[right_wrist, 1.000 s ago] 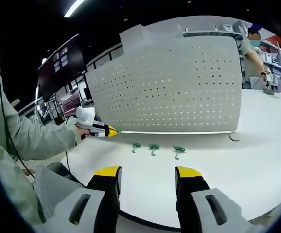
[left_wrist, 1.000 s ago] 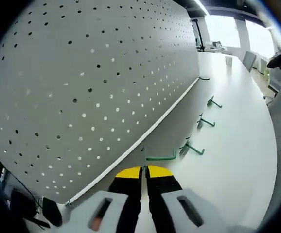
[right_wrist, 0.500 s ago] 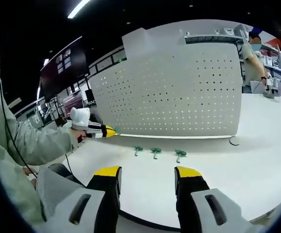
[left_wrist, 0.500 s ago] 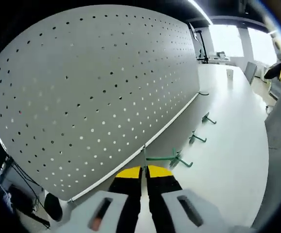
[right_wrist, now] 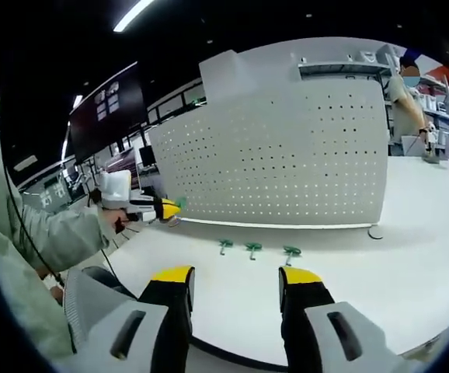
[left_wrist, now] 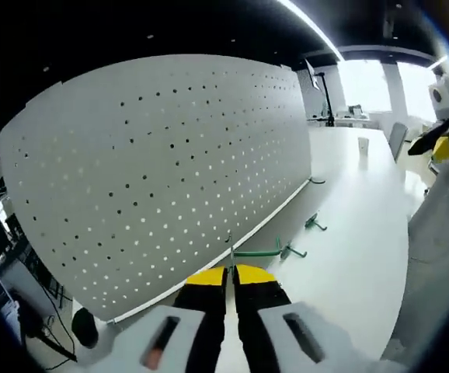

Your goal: Insert the hook assembly into the mounting plate slot until the hook locks in place.

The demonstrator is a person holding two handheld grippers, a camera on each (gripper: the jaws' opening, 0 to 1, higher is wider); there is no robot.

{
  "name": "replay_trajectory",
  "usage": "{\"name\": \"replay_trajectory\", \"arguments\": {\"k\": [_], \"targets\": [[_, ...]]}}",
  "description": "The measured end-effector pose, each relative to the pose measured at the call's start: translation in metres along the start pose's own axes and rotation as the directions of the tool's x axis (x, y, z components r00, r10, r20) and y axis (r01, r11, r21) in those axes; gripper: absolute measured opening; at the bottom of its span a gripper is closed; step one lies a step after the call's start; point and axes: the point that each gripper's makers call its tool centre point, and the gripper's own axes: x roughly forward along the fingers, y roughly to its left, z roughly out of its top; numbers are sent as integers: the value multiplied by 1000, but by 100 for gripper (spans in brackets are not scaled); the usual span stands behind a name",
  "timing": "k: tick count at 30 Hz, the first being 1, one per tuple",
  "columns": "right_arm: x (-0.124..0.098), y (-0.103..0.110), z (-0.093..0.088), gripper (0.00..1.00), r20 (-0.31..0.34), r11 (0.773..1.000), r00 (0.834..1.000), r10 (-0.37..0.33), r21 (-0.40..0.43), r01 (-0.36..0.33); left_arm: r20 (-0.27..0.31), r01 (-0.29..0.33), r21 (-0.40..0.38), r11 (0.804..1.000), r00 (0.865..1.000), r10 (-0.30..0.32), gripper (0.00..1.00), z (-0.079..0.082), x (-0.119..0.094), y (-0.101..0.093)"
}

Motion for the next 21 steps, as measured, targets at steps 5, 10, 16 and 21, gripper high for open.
{"name": "replay_trajectory", "arguments": {"k": [5, 10, 16, 21], "targets": [[-1, 4, 2, 42, 7, 1000, 1000, 5, -4, -5, 72, -2, -21, 1000, 997, 4, 3, 24, -17, -8], [-2, 7, 3, 41, 16, 1000, 1000, 12, -3, -12, 127, 1, -67, 998, 992, 7, 3, 43, -29, -11], [-3, 12, 7, 41, 26, 1000, 999, 21, -11, -21, 173, 5, -96, 995, 985, 12, 3, 60, -44, -14], [-3, 16, 12, 40, 38, 1000, 999, 27, -13, -27, 205, 9, -105, 994, 979, 13, 3, 71, -53, -17]]}}
